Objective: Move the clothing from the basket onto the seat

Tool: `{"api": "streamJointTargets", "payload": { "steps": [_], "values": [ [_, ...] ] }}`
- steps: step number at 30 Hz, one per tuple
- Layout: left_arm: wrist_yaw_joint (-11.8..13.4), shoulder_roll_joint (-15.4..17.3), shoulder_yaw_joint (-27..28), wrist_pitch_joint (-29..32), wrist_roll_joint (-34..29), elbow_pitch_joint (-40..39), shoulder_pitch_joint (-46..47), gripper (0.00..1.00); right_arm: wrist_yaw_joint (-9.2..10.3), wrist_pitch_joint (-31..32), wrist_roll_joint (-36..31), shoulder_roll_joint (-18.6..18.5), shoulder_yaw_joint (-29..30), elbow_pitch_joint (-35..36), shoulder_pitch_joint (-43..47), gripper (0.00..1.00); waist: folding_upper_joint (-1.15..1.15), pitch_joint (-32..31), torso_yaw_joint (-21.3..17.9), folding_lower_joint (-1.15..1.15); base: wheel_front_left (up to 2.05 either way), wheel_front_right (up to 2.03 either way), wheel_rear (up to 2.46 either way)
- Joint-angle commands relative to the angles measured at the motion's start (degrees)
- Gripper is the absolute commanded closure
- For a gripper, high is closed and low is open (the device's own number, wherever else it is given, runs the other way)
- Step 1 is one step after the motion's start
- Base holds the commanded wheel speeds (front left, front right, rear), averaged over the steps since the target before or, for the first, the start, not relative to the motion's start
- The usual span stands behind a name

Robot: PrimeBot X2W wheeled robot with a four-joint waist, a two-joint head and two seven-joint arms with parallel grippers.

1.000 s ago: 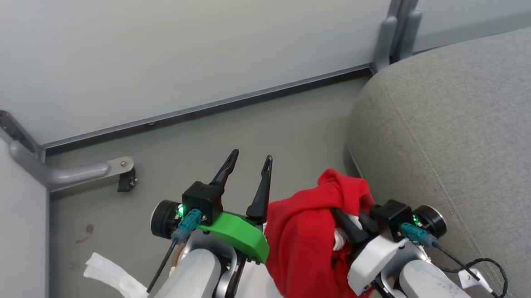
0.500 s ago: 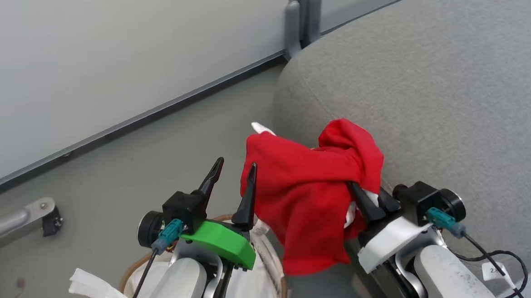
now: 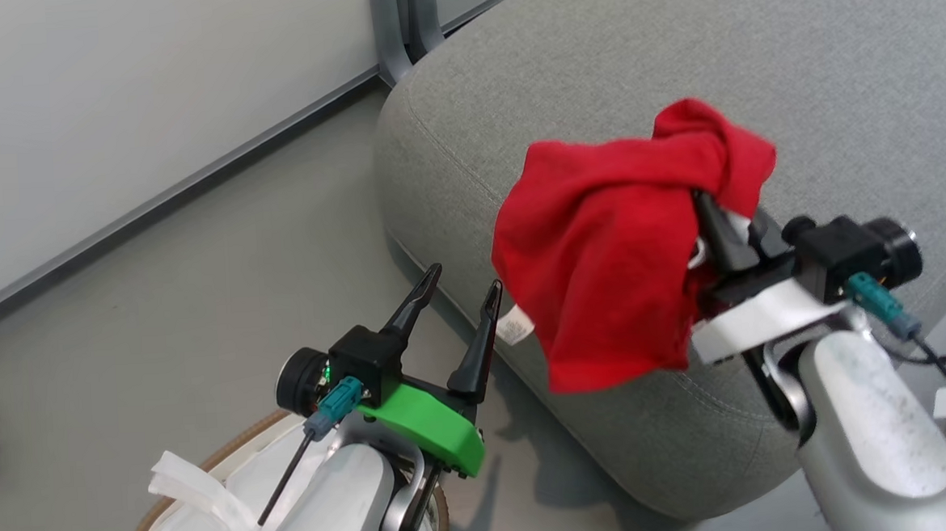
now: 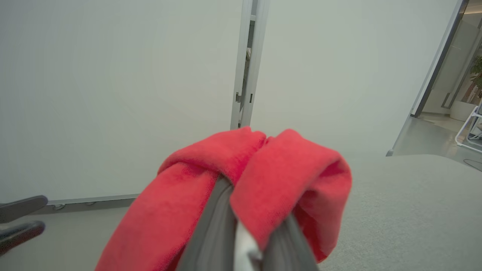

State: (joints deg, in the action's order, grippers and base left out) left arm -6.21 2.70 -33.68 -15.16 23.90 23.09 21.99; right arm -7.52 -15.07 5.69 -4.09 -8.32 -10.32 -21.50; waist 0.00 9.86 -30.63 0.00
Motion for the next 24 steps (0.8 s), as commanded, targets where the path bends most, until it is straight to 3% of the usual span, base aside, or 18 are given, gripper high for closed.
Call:
{"api": "streamJointTargets", "payload": {
  "steps": [1, 7, 14, 24],
  "values": [
    [-0.22, 0.35, -0.15, 0.00, -0.80, 0.14, 1.20, 0.00, 0.06, -0.15, -0.67, -1.06, 0.37, 0.58, -2.80, 1.00, 0.00, 2.43, -0.88, 0.00, 0.00, 0.00, 0.00],
    [-0.24, 0.36, 0.72, 0.00, -3.02, 0.21, 2.70, 0.00, 0.06, -0.15, -3.03, -5.90, -0.38, -0.85, -15.15, 1.00, 0.00, 7.10, -0.78, 0.00, 0.00, 0.00, 0.00],
    [-0.72, 0.36, 0.21, 0.00, -6.13, 0.85, 6.25, 0.00, 0.07, -0.13, -6.46, -11.96, 4.01, -5.82, -29.92, 1.00, 0.00, 14.76, 4.05, 0.00, 0.00, 0.00, 0.00],
    [-1.33, 0.33, -1.16, 0.00, -8.80, 1.53, 11.53, 0.00, 0.07, -0.13, -14.34, -13.51, 12.82, -18.02, -38.68, 1.00, 0.00, 23.48, 9.67, 0.00, 0.00, 0.00, 0.00]
  ]
}}
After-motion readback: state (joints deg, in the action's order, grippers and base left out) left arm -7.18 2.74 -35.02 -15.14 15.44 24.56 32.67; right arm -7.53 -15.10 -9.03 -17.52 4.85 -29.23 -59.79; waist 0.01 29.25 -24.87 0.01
